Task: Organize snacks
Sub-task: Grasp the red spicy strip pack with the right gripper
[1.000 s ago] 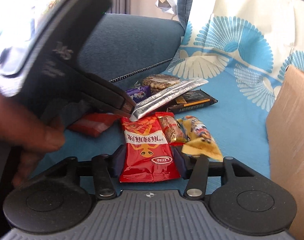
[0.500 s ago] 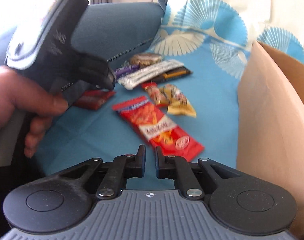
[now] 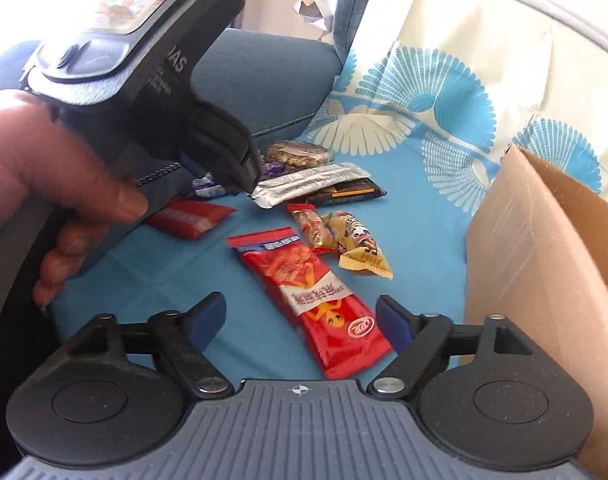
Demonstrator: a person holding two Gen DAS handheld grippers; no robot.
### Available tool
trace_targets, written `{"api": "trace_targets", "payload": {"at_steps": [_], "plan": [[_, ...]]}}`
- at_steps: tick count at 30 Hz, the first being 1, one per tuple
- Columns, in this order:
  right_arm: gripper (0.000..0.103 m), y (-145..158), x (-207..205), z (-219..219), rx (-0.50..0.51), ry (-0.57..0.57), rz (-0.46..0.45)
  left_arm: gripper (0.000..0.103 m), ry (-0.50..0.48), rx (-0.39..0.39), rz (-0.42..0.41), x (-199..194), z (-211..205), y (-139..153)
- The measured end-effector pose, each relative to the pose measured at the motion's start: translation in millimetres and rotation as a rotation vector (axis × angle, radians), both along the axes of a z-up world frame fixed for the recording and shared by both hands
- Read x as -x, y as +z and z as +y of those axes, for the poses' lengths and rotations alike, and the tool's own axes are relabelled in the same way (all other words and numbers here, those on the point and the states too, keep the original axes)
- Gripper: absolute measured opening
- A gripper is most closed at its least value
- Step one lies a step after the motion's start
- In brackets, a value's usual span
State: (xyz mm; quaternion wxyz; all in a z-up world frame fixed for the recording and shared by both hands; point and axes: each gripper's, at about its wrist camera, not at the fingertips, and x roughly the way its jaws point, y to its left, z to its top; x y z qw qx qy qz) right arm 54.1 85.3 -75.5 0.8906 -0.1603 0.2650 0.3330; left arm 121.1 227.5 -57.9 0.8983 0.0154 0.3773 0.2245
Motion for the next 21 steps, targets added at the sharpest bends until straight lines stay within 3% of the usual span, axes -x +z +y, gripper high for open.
{"api": "trace_targets", "payload": {"at_steps": [4,11,16,21], "plan": [[0.09,-7.5,-22.5,-1.0,-0.023,-0.016,0.039,0.037,0.01,-0.04,0.026,-12.0,-0.1,-10.0],[0.096,-22.5,-53.2,1.4,-0.058,-0.019,0.19,0.047,0.01,-0.126,0.045,-29.5,-5.5,-26.1],[0.101,-26.8,-49.3,5.6,-0.078,0.011,0.184,0.051,0.014,-0.15,0.029,-35.6,-8.6,-31.0],[0.092,-26.9,-40.5,8.8,-0.077,0.078,0.177,0.052,0.024,-0.14,0.024,-43.2,-8.1,-30.4]]}}
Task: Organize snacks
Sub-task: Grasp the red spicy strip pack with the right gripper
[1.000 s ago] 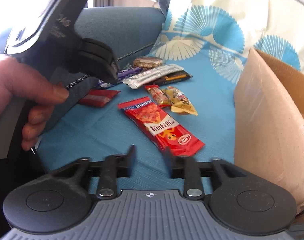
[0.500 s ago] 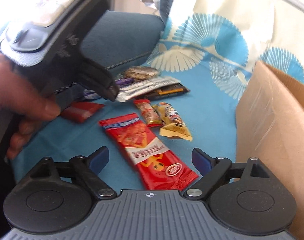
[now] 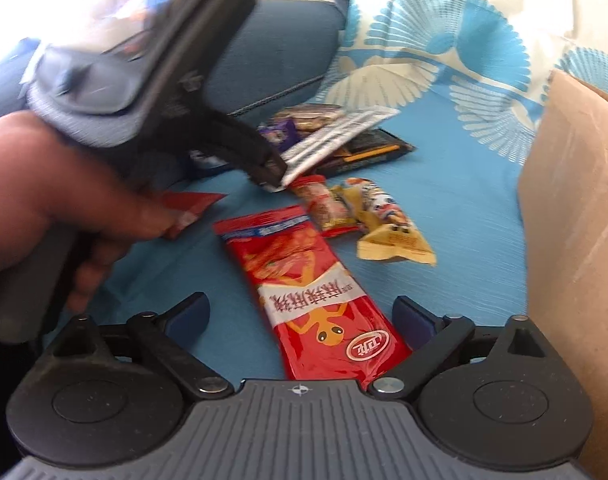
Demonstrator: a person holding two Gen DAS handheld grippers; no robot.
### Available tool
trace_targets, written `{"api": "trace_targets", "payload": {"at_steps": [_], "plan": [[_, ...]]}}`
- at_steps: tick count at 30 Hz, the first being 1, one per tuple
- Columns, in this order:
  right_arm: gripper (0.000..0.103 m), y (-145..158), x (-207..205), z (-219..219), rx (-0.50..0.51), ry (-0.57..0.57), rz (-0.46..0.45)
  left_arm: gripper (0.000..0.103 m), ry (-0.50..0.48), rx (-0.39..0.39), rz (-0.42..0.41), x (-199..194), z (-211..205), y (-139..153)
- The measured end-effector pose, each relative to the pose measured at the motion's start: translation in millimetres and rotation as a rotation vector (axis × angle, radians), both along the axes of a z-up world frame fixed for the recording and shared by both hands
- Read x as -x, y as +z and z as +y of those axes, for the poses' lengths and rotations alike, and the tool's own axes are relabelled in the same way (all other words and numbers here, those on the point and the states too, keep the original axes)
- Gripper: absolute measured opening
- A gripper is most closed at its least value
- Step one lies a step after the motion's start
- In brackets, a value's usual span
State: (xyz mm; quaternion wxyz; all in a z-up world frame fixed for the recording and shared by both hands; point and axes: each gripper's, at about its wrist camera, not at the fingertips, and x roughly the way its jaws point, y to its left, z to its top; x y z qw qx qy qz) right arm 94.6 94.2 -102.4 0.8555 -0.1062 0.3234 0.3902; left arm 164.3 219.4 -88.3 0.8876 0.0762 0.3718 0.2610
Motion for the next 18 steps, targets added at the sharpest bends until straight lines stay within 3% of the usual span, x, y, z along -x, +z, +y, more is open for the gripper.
{"api": "trace_targets", "payload": {"at_steps": [3,5,8,12,18], "plan": [[0.074,3.3,6.6,-0.2,-0.011,0.052,0.0,0.052,0.001,0.015,0.002,-4.0,1.1,0.6],[0.053,5.7,8.5,-0.3,-0.012,0.072,-0.002,0.05,0.01,0.031,0.001,-4.1,2.4,2.7],[0.05,8.4,9.7,-1.2,-0.009,0.071,0.006,0.027,0.041,0.055,0.003,-3.6,7.9,6.5],[0.048,12.4,11.4,-2.1,0.007,0.042,0.019,0.0,0.052,0.171,-0.026,3.2,17.9,16.1],[0.048,22.2,24.6,-10.0,0.055,-0.001,0.005,0.0,0.036,0.259,-0.08,16.6,22.9,36.9]]}}
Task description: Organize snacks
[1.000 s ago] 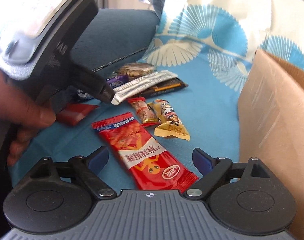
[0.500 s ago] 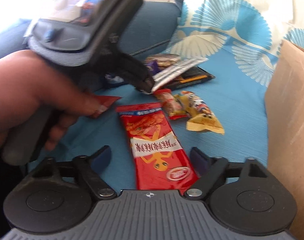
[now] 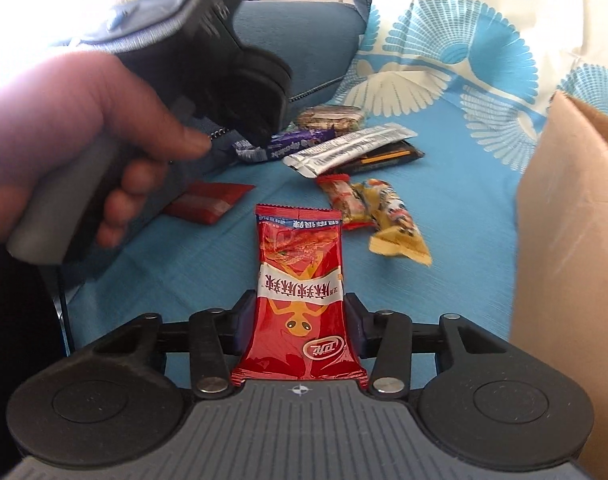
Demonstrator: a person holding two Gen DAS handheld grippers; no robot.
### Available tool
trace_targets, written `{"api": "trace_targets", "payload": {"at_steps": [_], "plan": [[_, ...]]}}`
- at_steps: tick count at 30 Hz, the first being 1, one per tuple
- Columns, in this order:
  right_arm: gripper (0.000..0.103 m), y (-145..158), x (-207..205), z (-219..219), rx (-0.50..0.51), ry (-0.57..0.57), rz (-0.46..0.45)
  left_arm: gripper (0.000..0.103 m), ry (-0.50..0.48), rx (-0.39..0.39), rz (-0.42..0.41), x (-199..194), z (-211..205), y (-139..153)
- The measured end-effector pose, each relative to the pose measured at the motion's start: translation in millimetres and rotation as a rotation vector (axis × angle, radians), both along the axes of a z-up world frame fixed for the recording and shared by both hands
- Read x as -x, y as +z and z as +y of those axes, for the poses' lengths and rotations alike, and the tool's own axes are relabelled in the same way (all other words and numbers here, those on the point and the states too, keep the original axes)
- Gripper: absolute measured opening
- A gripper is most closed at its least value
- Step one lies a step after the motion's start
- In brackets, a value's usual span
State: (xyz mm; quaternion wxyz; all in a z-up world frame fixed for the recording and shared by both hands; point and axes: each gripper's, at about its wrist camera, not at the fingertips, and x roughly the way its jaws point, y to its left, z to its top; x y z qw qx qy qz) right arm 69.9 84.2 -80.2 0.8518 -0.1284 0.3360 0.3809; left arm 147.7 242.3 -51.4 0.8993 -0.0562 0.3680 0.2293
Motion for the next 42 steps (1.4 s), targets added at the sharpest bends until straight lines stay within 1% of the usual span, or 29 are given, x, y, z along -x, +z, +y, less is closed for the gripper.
{"api": "trace_targets", "payload": {"at_steps": [3,7,9,11,12,14,17,18,20,21,22,23,25,26,28,30,31,33,35,36,38,39,40,41,42], "plan": [[0.048,8.0,7.1,-6.3,0.02,-0.03,0.003,0.0,-0.004,0.049,-0.032,7.4,3.9,10.6],[0.048,28.0,12.9,-18.0,0.016,-0.071,0.059,0.0,-0.004,0.103,-0.056,17.6,8.8,20.8],[0.047,39.5,19.4,-22.5,0.014,-0.07,0.068,0.0,-0.001,0.134,-0.069,22.0,11.9,24.4],[0.047,47.8,24.5,-24.0,0.017,-0.058,0.067,0.003,-0.001,0.176,-0.086,26.0,16.4,27.4],[0.047,50.6,26.7,-24.6,0.018,-0.048,0.067,0.006,-0.003,0.196,-0.096,28.0,18.7,28.8],[0.047,53.1,30.4,-24.0,0.019,-0.032,0.063,0.007,-0.008,0.22,-0.108,28.7,21.4,29.8],[0.047,47.9,34.6,-22.9,0.012,-0.022,0.045,0.008,-0.01,0.227,-0.116,28.9,23.6,30.7],[0.047,43.5,35.4,-22.0,0.012,-0.028,0.035,0.008,-0.012,0.216,-0.112,28.6,22.8,30.9],[0.048,32.3,33.4,-23.4,0.001,-0.051,0.037,0.012,-0.02,0.167,-0.093,24.3,18.4,30.7],[0.048,26.8,31.7,-23.6,0.001,-0.061,0.039,0.016,-0.027,0.133,-0.081,21.0,14.8,30.1],[0.048,22.3,28.7,-22.1,0.019,-0.071,0.038,0.023,-0.039,0.099,-0.068,17.3,10.4,28.4],[0.048,19.9,24.7,-20.0,0.035,-0.089,0.033,0.027,-0.054,0.064,-0.052,13.1,5.8,25.8],[0.051,15.6,15.7,-20.2,0.015,-0.111,0.05,0.043,-0.089,-0.036,0.004,2.8,-7.2,15.7],[0.05,12.5,11.6,-20.8,0.011,-0.116,0.069,0.047,-0.11,-0.09,0.039,-3.4,-14.7,9.3],[0.056,4.3,6.8,-23.0,0.024,-0.126,0.091,0.064,-0.156,-0.199,0.103,-16.4,-28.3,-4.4],[0.062,-3.5,5.6,-23.5,0.051,-0.113,0.109,0.073,-0.189,-0.289,0.145,-26.8,-36.8,-16.7],[0.063,-4.5,6.7,-24.4,0.053,-0.101,0.095,0.075,-0.196,-0.318,0.155,-31.0,-38.5,-22.3],[0.065,-3.7,8.2,-24.5,0.063,-0.083,0.08,0.076,-0.199,-0.361,0.177,-39.6,-39.9,-32.3],[0.066,-5.1,6.8,-27.2,0.051,-0.079,0.099,0.077,-0.206,-0.384,0.188,-46.0,-41.5,-38.9],[0.066,-5.0,5.4,-28.1,0.046,-0.08,0.106,0.077,-0.207,-0.381,0.185,-48.4,-40.3,-39.7],[0.067,-5.4,3.0,-27.9,0.039,-0.082,0.112,0.074,-0.199,-0.347,0.172,-50.6,-35.3,-38.4],[0.068,-6.0,2.0,-27.3,0.037,-0.085,0.115,0.066,-0.193,-0.331,0.174,-51.6,-32.8,-38.7],[0.068,-6.3,1.5,-26.9,0.036,-0.086,0.115,0.055,-0.19,-0.306,0.205,-54.9,-30.8,-40.7],[0.069,-6.6,1.8,-26.2,0.036,-0.086,0.114,0.054,-0.182,-0.271,0.221,-55.1,-25.6,-43.1],[0.07,-6.7,2.5,-25.9,0.037,-0.084,0.112,0.048,-0.175,-0.249,0.202,-53.3,-22.7,-40.1]]}}
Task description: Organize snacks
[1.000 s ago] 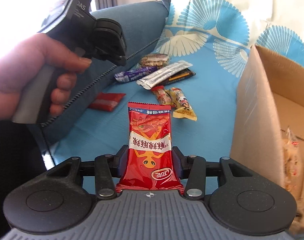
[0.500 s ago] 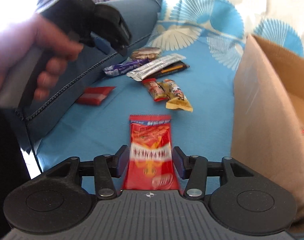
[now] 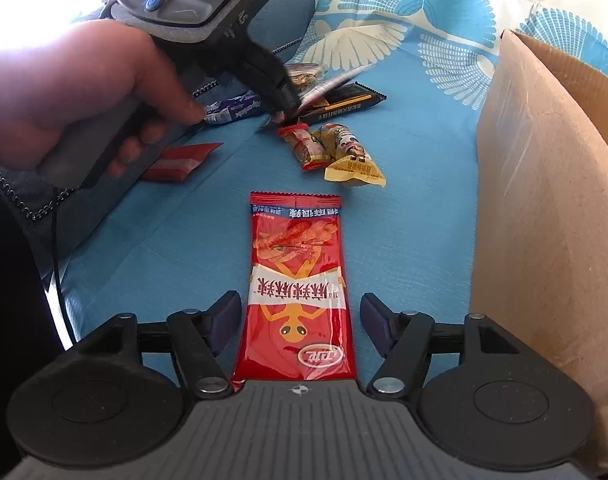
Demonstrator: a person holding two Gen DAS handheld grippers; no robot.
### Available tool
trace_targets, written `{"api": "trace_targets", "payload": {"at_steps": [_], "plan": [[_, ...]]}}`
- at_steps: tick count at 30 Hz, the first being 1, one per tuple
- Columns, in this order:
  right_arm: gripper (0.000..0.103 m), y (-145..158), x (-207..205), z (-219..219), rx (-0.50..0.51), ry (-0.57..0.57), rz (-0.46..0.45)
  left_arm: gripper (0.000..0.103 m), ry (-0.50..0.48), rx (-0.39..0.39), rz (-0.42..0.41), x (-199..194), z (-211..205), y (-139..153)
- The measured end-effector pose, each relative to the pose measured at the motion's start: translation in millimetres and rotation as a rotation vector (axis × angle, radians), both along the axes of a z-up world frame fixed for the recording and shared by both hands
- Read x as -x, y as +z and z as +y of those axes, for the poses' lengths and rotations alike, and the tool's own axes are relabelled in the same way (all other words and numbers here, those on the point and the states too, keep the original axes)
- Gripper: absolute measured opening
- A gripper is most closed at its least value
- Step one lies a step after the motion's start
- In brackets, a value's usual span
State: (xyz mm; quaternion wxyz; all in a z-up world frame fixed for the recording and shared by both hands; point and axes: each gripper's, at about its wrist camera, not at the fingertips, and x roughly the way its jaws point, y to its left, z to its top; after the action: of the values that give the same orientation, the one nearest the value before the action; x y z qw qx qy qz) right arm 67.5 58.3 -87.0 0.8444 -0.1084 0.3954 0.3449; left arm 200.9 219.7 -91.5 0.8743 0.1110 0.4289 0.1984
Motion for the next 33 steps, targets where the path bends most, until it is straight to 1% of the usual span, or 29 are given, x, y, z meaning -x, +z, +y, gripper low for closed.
{"api": "trace_targets", "payload": {"at_steps": [1,2,3,4,5,6,8,10,13,15,16,17,18,20,24,27,29,31,33], "plan": [[0.07,-0.2,0.9,0.4,0.002,0.001,-0.004,0.039,0.015,0.005,-0.003,0.2,3.5,2.3],[0.07,-0.1,1.0,0.8,0.005,0.005,-0.007,0.036,0.024,0.011,-0.007,1.3,6.8,4.6],[0.07,-0.2,1.1,0.9,0.007,0.008,-0.01,0.032,0.031,0.029,-0.022,3.0,10.1,8.3],[0.071,-0.4,1.2,1.1,0.007,0.01,-0.012,0.027,0.035,0.059,-0.044,5.9,12.3,13.6],[0.071,-0.6,1.0,1.5,0.007,0.01,-0.013,0.025,0.035,0.094,-0.076,9.9,15.4,20.0],[0.071,-0.7,0.2,2.2,0.007,0.012,-0.014,0.016,0.035,0.112,-0.111,15.4,15.9,27.4],[0.071,-0.9,-0.3,3.8,0.007,0.015,-0.019,0.016,0.037,0.134,-0.172,28.8,15.1,42.3],[0.071,-1.4,-0.7,5.1,0.006,0.017,-0.025,0.016,0.033,0.185,-0.229,44.6,16.5,57.0],[0.068,-1.4,0.8,6.5,0.004,0.015,-0.036,0.016,0.028,0.259,-0.294,65.8,18.2,75.2],[0.058,-1.0,1.7,6.7,0.0,0.013,-0.043,0.016,0.043,0.354,-0.358,86.5,24.8,86.1],[0.056,-0.7,2.3,6.4,-0.002,0.013,-0.045,0.016,0.049,0.411,-0.391,95.2,26.0,90.7],[0.054,-0.4,3.2,6.2,-0.004,0.012,-0.046,0.016,0.054,0.473,-0.413,102.6,29.3,94.0],[0.052,0.2,3.9,5.7,-0.005,0.011,-0.045,0.016,0.056,0.531,-0.416,108.8,30.7,97.1],[0.051,1.0,5.3,4.6,-0.005,0.01,-0.045,0.016,0.049,0.609,-0.375,115.5,32.0,99.4],[0.05,1.9,7.5,2.9,-0.011,-0.005,-0.043,0.017,0.031,0.674,-0.226,137.1,23.9,97.4],[0.05,2.4,8.0,0.2,-0.013,-0.017,-0.036,0.017,0.041,0.718,-0.152,158.9,15.1,80.1],[0.05,3.2,8.8,-2.0,-0.017,-0.022,-0.033,0.017,0.056,0.747,-0.128,169.3,10.9,65.1],[0.05,3.7,9.9,-4.0,-0.02,-0.025,-0.032,0.017,0.067,0.752,-0.106,177.1,5.8,50.6],[0.05,3.6,11.3,-5.5,-0.022,-0.025,-0.032,0.017,0.081,0.744,-0.064,184.6,2.9,36.0]]}}
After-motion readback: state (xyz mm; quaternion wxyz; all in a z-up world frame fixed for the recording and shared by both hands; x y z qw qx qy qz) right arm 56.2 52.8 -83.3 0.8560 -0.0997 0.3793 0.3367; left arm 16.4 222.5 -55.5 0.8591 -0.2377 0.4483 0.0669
